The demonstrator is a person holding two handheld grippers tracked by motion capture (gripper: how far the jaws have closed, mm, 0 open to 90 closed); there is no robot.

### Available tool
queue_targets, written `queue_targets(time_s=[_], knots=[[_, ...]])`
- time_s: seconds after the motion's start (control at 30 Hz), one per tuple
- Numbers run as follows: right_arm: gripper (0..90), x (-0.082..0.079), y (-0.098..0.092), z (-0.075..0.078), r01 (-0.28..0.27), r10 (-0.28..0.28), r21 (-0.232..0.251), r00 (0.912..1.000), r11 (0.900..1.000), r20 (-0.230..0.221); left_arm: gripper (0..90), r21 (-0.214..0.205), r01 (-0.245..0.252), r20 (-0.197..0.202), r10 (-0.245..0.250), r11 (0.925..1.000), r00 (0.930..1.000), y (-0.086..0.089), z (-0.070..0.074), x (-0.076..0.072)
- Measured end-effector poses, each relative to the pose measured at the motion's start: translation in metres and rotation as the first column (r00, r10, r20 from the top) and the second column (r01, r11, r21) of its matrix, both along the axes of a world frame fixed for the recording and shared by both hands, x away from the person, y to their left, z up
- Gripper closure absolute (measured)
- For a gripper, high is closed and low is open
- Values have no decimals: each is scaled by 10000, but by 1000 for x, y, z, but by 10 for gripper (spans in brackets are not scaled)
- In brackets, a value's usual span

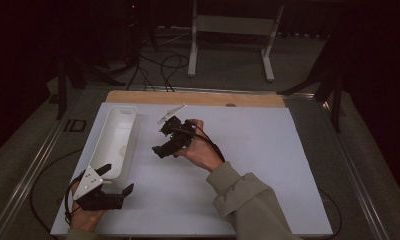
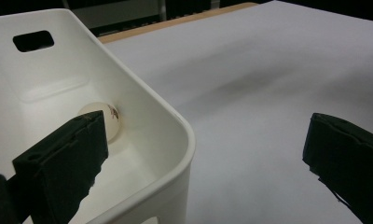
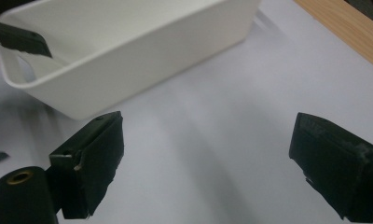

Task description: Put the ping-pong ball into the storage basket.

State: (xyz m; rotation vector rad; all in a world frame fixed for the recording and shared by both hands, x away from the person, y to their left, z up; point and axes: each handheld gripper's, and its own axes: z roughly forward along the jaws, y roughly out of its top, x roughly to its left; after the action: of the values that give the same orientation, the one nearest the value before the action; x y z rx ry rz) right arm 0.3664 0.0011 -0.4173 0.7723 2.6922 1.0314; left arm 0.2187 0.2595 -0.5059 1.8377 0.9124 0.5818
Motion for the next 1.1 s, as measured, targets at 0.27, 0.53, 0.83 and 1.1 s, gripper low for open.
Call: queue_targets(time_s=[0.27, 0.53, 0.83, 1.1], knots=[[99, -5, -33, -9, 401, -401, -3, 9992, 9992, -80, 5, 11, -34, -30, 34, 10000, 10000, 0, 0, 1], [98, -12, -71, -17, 911, -911, 21, 9958, 9958, -122, 5, 26, -20, -37, 20, 10000, 10000, 0, -1, 1], [98, -26, -108, -25, 1228, -1226, 316, 9924, 9919, -94, 5, 59, -32, -82, 32, 10000, 10000, -1, -1, 2], [97, -47, -153, -40, 1657, -1653, 738, 9862, 9834, -104, 5, 45, -52, -74, 53, 10000, 10000, -1, -1, 2]])
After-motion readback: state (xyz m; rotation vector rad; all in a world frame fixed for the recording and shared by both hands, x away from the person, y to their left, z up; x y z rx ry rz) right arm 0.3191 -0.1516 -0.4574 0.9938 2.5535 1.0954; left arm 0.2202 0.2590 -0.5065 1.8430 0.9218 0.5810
